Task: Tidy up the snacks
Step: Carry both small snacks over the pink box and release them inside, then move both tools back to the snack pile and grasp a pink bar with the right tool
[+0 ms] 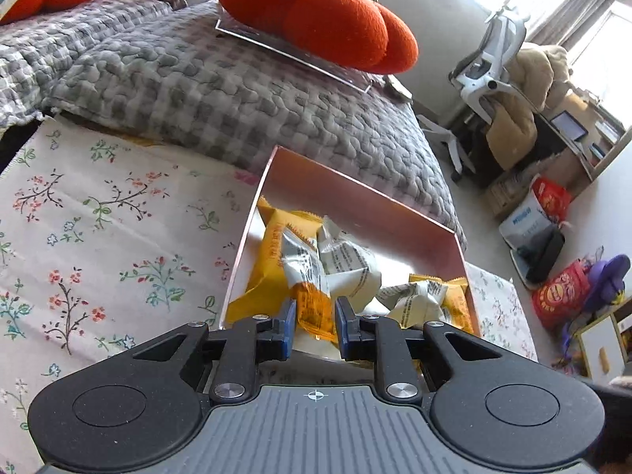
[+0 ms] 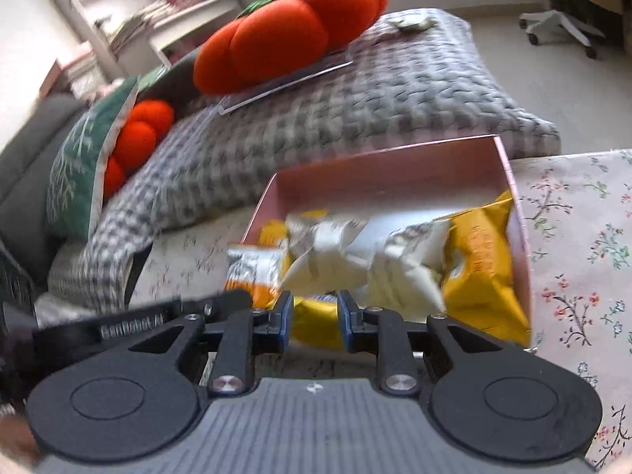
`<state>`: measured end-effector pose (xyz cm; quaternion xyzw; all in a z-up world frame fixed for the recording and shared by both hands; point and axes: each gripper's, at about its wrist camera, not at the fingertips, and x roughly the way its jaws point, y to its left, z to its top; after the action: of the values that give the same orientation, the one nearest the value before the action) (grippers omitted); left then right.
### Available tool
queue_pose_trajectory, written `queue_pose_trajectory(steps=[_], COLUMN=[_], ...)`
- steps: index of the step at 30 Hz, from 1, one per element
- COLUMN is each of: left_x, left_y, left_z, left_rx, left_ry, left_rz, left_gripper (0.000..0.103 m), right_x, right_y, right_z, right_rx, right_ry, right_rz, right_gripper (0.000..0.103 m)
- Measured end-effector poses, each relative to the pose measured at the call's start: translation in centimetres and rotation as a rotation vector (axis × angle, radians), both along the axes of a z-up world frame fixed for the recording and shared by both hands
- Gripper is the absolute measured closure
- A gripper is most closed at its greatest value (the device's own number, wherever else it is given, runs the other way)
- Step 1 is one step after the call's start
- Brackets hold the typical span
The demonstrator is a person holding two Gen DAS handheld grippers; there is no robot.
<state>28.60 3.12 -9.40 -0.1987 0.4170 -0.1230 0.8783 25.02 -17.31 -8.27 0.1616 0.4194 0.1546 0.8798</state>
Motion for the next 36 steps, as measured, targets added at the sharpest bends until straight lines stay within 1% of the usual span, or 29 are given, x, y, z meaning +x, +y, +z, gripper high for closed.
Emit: queue_pose_trajectory(steps=[1, 3, 5, 6, 7, 8, 10, 12, 13, 14, 16, 18, 19, 21, 23, 24, 26, 27, 29, 31, 32, 34, 36], left_x=[0.1, 0.2, 0.2, 0.2, 0.1, 0.1, 0.0, -0.2, -0.1, -0.2, -0.6, -1.1, -1.4, -2.0, -2.7, -3.1, -3.8, -4.2, -5.2, -6.0, -6.3, -6.7, -6.8], left_y=[-0.1, -0.5, -0.5, -0.2, 0.1, 0.6, 1.7, 2.4, 2.5, 2.5, 2.2, 1.6, 1.3, 0.5, -0.1, -0.4, -0.9, -1.3, -2.1, -2.8, -3.0, -3.0, -2.9], left_z=[0.0, -0.4, -0.8, -0.9, -0.9, -0.8, -0.4, -0.1, 0.0, 0.1, 0.4, 0.7, 0.8, 1.2, 1.4, 1.5, 1.6, 1.8, 2.0, 2.2, 2.1, 1.8, 1.2], left_rx=[0.006, 0.025, 0.041, 0.039, 0.033, 0.02, -0.016, -0.042, -0.045, -0.044, -0.016, 0.039, 0.067, 0.121, 0.15, 0.15, 0.15, 0.162, 0.196, 0.239, 0.249, 0.259, 0.253], left_ry=[-0.003, 0.009, 0.025, 0.029, 0.028, 0.023, 0.012, 0.016, 0.022, 0.026, 0.037, 0.042, 0.041, 0.04, 0.047, 0.054, 0.081, 0.097, 0.1, 0.098, 0.099, 0.117, 0.147], left_rz=[0.003, 0.011, 0.028, 0.041, 0.057, 0.077, 0.122, 0.152, 0.157, 0.159, 0.15, 0.131, 0.121, 0.093, 0.072, 0.06, 0.027, 0.01, -0.026, -0.061, -0.072, -0.079, -0.081], left_gripper=[0.083, 0.083, 0.083, 0.083, 0.083, 0.083, 0.083, 0.083, 0.083, 0.083, 0.083, 0.083, 0.083, 0.082, 0.072, 0.069, 0.055, 0.051, 0.038, 0.032, 0.03, 0.03, 0.03], right_x=[0.1, 0.5, 0.2, 0.2, 0.1, 0.0, -0.4, -0.7, -0.8, -0.9, -1.1, -1.4, -1.8, -3.0, -3.5, -3.8, -4.4, -4.5, -4.8, -4.9, -5.0, -5.2, -5.6], right_y=[0.3, 1.3, 2.8, 3.2, 3.0, 2.5, 1.4, 0.3, -0.4, -0.9, -1.8, -2.1, -2.2, -2.5, -3.0, -3.3, -3.9, -3.9, -3.7, -3.3, -3.3, -3.6, -3.9], right_z=[-0.2, -1.4, -2.0, -1.8, -1.4, -0.8, 0.6, 1.3, 1.6, 1.7, 1.9, 2.2, 2.6, 3.2, 3.6, 3.8, 3.9, 3.8, 3.2, 1.8, 1.2, 0.3, 0.2], right_rx=[0.005, 0.005, -0.088, -0.108, -0.079, -0.028, 0.034, 0.06, 0.067, 0.072, 0.054, -0.015, -0.073, -0.159, -0.18, -0.174, -0.16, -0.166, -0.216, -0.285, -0.301, -0.296, -0.256], right_ry=[0.009, 0.055, 0.022, 0.011, 0.0, -0.013, -0.049, -0.063, -0.059, -0.051, -0.034, -0.028, -0.042, -0.068, -0.063, -0.053, -0.018, 0.007, 0.086, 0.186, 0.221, 0.278, 0.295], right_rz=[0.012, 0.033, 0.037, 0.036, 0.033, 0.024, 0.002, -0.019, -0.031, -0.043, -0.074, -0.111, -0.122, -0.125, -0.127, -0.127, -0.134, -0.132, -0.106, -0.071, -0.063, -0.054, -0.043], right_gripper=[0.08, 0.087, 0.085, 0.08, 0.079, 0.079, 0.079, 0.074, 0.074, 0.073, 0.069, 0.054, 0.05, 0.035, 0.028, 0.023, 0.018, 0.015, 0.012, 0.013, 0.016, 0.018, 0.018])
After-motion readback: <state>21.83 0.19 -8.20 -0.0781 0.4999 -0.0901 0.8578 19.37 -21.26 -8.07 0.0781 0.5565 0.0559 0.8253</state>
